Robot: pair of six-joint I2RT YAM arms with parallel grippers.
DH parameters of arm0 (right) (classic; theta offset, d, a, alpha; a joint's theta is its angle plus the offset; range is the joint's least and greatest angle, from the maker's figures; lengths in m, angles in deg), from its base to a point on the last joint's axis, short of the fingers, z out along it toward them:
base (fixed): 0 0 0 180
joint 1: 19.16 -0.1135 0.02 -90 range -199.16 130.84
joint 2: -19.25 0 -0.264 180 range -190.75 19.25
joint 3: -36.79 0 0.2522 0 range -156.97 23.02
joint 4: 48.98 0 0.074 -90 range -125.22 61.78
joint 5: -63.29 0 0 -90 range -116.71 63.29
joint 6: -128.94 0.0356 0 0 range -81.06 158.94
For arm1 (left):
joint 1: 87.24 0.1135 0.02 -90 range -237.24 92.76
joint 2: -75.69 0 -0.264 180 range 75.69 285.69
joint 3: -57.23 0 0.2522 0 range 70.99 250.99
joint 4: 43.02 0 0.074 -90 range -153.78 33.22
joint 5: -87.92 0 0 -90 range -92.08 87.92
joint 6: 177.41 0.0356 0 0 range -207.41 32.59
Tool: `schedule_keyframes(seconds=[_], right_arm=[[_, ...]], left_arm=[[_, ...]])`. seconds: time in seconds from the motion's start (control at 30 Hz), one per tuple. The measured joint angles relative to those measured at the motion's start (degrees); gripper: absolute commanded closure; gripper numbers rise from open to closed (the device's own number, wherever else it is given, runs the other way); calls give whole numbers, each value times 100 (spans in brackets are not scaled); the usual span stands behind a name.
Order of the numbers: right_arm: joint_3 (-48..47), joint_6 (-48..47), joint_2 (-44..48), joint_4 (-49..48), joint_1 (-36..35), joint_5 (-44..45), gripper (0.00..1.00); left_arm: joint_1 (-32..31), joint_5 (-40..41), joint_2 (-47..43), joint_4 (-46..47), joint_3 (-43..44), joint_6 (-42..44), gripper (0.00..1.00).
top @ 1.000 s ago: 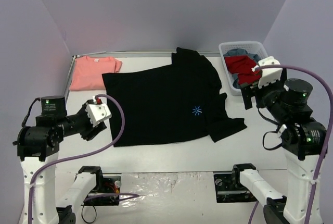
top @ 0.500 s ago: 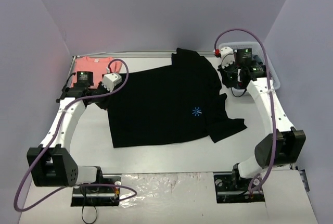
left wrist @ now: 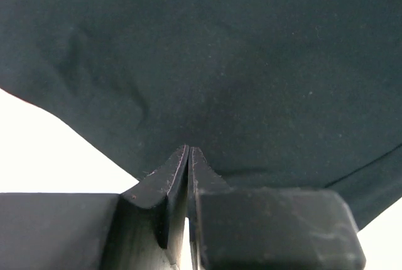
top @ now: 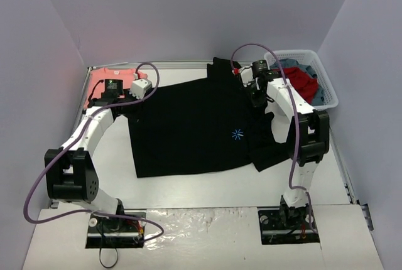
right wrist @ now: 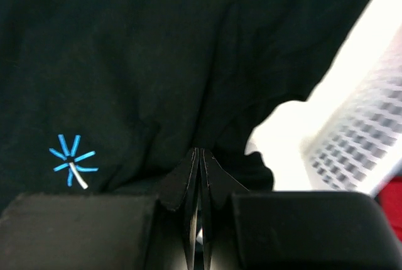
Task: Fold and stack the t-shirts
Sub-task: Flatten out the tshirt
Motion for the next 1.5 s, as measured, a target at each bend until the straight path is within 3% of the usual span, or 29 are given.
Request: schedule_keyframes(seconds=[0.3, 0.6, 0.87, 1.13, 1.33, 1.5], right_arm=[[492, -107, -380, -22, 2, 278, 100], [1325, -160, -413, -208, 240, 310, 100], [2369, -315, 293, -614, 566, 339, 100], [3399, -555, 1091, -348, 743, 557, 100], [3106, -654, 1187, 188, 743, 472, 100], [1827, -647, 1167, 490, 730, 264, 100]], left_arm=[[-498, 352, 313, 66, -11, 4, 98], [-544, 479, 345, 66, -11, 22, 98], [-544, 544, 345, 66, -11, 31, 98], [-544, 597, 343, 57, -11, 68, 98], [-544, 616, 343, 55, -11, 85, 98], [-544, 616, 367, 7, 57, 68, 98]])
